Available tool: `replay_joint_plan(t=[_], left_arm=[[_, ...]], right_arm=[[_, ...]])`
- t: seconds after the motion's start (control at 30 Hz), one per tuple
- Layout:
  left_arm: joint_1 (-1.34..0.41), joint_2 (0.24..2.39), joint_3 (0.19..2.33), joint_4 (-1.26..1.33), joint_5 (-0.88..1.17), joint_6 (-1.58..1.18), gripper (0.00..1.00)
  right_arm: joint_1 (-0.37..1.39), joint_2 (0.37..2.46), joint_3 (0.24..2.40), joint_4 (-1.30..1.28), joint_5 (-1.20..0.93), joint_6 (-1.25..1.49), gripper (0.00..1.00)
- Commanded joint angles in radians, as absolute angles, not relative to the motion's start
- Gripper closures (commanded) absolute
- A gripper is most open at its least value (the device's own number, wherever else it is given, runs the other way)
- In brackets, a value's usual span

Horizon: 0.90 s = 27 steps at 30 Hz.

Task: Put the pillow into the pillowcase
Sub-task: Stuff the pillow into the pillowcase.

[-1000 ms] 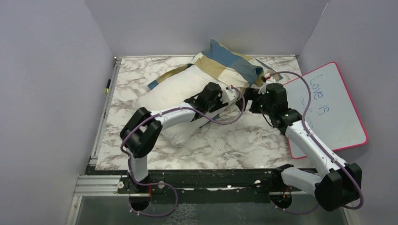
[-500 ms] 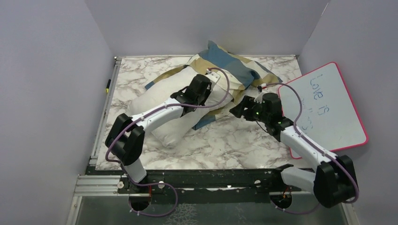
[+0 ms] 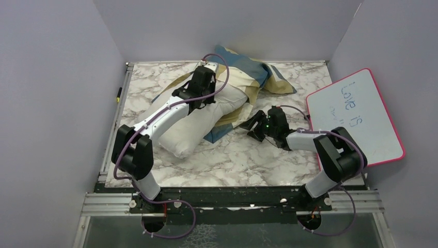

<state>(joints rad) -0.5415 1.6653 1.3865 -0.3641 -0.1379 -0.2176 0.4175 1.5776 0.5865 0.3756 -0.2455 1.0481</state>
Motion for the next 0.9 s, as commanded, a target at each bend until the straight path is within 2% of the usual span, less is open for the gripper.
replay_joint_plan(t=[0.0, 0.27, 0.3, 0.4, 0.43, 0.57, 0.67, 0.87], left_arm=[[-0.532, 1.695, 1.448, -0.371, -0.115, -0.296, 1.00], [-0.518, 1.729, 1.450, -0.334, -0.098, -0.388, 1.00], [-0.516, 1.732, 1.446, -0.328, -0.096, -0.402, 1.00], [-0.509, 1.739, 1.446, -0.325, -0.128, -0.437, 1.00], [-0.508, 1.742, 1.449, -0.324, -0.154, -0.453, 1.00], [-0.504, 1.778, 1.461, -0.317, -0.256, -0.542, 1.00], [-0.506, 1.826, 1.475, -0.302, -0.270, -0.623, 1.00], [-0.517, 1.856, 1.442, -0.237, -0.329, -0.681, 1.00]], right_arm=[[0.450, 1.689, 0.629, 0.573, -0.163, 1.233, 0.33], [0.484, 1.880, 0.759, 0.662, -0.129, 1.252, 0.41], [0.486, 1.902, 0.768, 0.678, -0.135, 1.254, 0.48], [0.503, 1.928, 0.767, 0.736, -0.198, 1.235, 0.89], [0.522, 1.912, 0.760, 0.744, -0.212, 1.199, 0.98], [0.633, 1.792, 0.738, 0.623, -0.247, 0.998, 1.00], [0.689, 1.752, 0.628, 0.711, -0.250, 0.937, 1.00], [0.733, 1.787, 0.565, 0.781, -0.270, 0.842, 1.00]])
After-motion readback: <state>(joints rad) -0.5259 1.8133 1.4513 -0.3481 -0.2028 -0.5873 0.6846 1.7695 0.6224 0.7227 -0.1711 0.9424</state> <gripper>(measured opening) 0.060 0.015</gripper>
